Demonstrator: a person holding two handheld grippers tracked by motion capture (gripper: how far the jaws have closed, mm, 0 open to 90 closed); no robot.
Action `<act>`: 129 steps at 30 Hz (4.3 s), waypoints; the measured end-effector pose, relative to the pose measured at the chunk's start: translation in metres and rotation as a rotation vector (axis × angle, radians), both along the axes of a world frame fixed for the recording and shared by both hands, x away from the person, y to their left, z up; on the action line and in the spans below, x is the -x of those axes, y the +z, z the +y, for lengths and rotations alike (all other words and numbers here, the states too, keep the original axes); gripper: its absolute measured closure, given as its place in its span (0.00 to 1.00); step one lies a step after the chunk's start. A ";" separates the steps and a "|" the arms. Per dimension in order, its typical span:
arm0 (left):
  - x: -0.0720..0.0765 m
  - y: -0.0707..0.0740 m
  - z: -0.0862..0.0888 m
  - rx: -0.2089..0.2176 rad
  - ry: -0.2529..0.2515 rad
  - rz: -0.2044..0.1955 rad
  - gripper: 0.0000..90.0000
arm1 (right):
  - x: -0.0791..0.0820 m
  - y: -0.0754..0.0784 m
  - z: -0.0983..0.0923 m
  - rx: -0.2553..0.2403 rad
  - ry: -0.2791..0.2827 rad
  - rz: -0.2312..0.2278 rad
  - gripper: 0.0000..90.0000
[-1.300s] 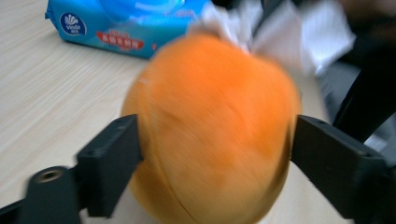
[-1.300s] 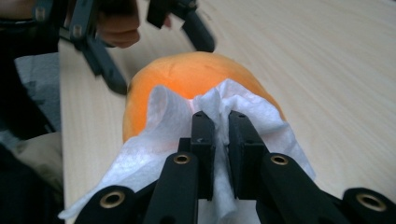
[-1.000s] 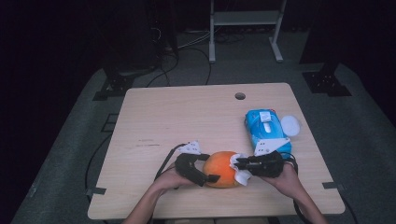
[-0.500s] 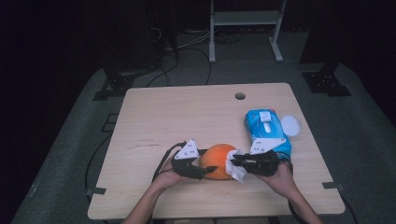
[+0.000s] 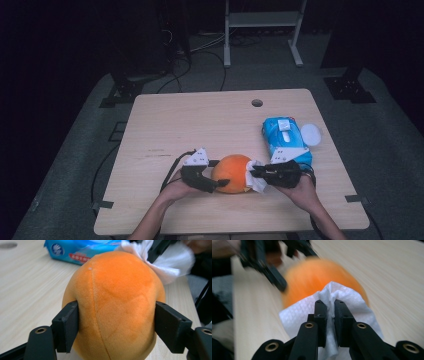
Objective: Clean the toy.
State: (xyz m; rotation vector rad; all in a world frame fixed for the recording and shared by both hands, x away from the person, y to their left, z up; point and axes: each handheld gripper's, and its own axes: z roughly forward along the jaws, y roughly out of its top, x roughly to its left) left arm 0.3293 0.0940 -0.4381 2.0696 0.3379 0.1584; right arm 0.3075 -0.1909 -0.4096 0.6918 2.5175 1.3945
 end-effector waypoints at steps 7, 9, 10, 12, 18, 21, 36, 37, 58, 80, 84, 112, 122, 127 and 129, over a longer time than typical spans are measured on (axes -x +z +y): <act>0.008 0.002 -0.005 -0.058 -0.019 -0.057 0.30 | 0.008 0.008 0.021 0.016 0.058 -0.060 0.89; 0.006 0.001 -0.003 -0.049 -0.015 -0.045 0.30 | 0.004 0.006 0.012 0.033 0.020 -0.052 0.89; 0.005 0.001 -0.003 -0.041 -0.011 -0.040 0.30 | 0.002 0.004 0.007 0.041 -0.002 -0.049 0.90; 0.005 0.002 -0.004 -0.031 -0.008 -0.034 0.30 | -0.001 0.001 -0.002 0.036 -0.034 -0.031 0.90; 0.009 0.007 -0.011 -0.066 -0.010 -0.064 0.30 | 0.008 0.007 0.015 0.014 0.042 -0.058 0.89; 0.007 0.007 -0.009 -0.056 -0.011 -0.045 0.27 | 0.007 0.007 0.020 0.034 0.049 -0.066 0.90; 0.004 0.010 -0.011 -0.015 0.005 0.006 0.36 | 0.011 0.015 0.013 0.003 0.042 -0.083 0.90; 0.007 0.012 -0.014 -0.027 -0.002 -0.015 0.37 | 0.014 0.016 0.018 0.006 0.066 -0.094 0.90; 0.015 0.015 -0.030 -0.059 0.009 -0.097 0.37 | 0.024 0.021 0.032 0.054 0.061 -0.153 0.90; 0.015 0.007 -0.034 -0.051 0.042 -0.086 0.34 | 0.013 0.025 0.011 0.070 -0.071 -0.173 0.91; 0.020 0.009 -0.037 -0.074 0.029 -0.119 0.35 | 0.025 0.024 0.034 0.068 0.015 -0.175 0.90; 0.012 0.007 -0.022 -0.061 0.008 -0.056 0.30 | 0.011 0.016 0.023 0.103 -0.062 -0.142 0.88; 0.014 0.008 -0.024 -0.068 -0.007 -0.071 0.32 | 0.017 0.015 0.033 0.108 0.015 -0.161 0.64; 0.015 0.006 -0.023 -0.082 -0.015 -0.078 0.34 | 0.019 0.008 0.041 0.170 0.015 -0.209 0.75; 0.015 0.006 -0.022 -0.078 -0.013 -0.075 0.35 | 0.018 0.008 0.041 0.167 0.014 -0.195 0.84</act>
